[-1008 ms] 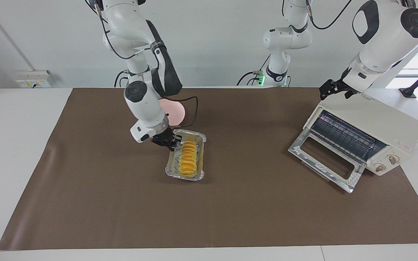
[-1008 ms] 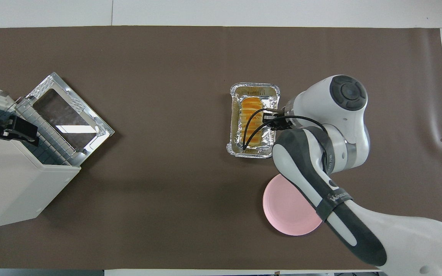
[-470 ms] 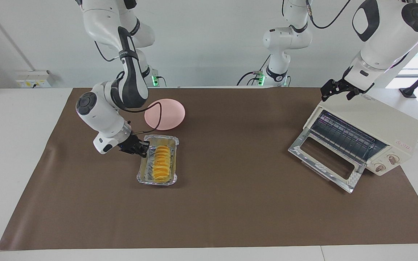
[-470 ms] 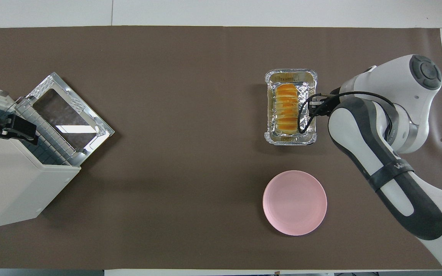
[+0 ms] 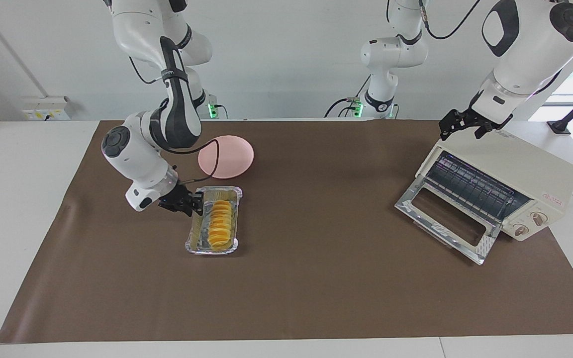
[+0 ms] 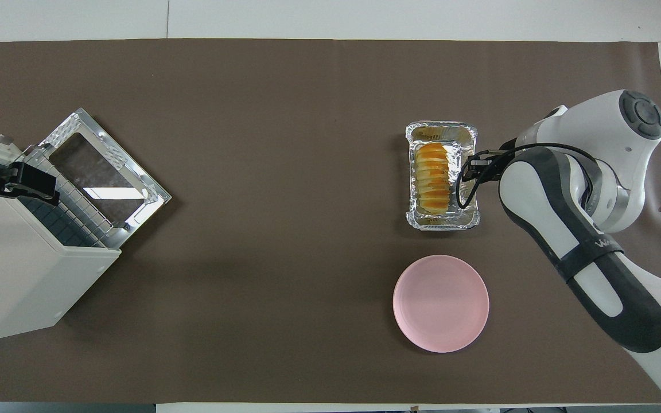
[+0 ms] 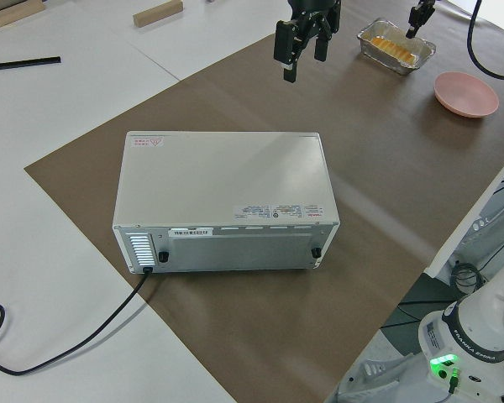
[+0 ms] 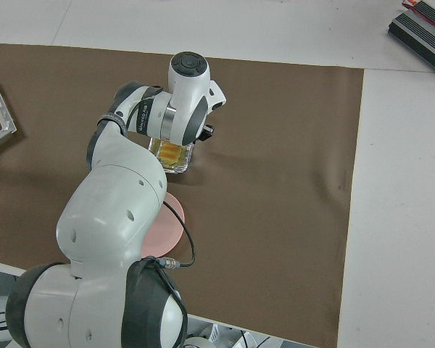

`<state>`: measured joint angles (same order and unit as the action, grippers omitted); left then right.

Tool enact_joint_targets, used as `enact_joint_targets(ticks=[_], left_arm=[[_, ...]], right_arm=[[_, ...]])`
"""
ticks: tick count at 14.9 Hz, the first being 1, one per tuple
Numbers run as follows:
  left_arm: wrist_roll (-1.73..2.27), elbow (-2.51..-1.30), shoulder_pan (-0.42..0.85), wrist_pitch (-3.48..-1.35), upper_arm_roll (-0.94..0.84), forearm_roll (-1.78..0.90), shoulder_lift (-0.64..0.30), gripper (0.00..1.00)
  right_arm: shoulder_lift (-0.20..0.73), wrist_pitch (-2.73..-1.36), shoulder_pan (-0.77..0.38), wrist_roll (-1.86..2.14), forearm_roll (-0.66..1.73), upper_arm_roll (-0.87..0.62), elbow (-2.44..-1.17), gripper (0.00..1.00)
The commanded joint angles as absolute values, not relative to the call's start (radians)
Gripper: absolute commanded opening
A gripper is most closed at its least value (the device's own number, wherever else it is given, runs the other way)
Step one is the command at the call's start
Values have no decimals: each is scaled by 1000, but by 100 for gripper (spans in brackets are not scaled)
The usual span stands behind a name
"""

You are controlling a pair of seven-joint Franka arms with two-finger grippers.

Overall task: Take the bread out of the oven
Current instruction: 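Lower the right gripper into the tray and grasp the bread rolls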

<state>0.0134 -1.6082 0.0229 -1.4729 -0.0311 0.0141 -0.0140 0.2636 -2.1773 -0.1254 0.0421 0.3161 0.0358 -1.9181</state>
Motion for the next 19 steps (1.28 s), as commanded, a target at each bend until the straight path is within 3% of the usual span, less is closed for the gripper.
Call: enact_joint_targets(ticks=[1,4,19], left_arm=[[6,-1618,37,-1509,-23,9,-3,100],[9,-1620,35,-1497,-20,9,-2,100],[12,-1620,23,-1497,-18,9,-2,100]], right_arm=[[250,-2146,-126,42,261,31,-1856,100],[267,-2189,-210,-99,203,29,-1842,100],[347,-2367,-247,-170,222,25,-1940,91]])
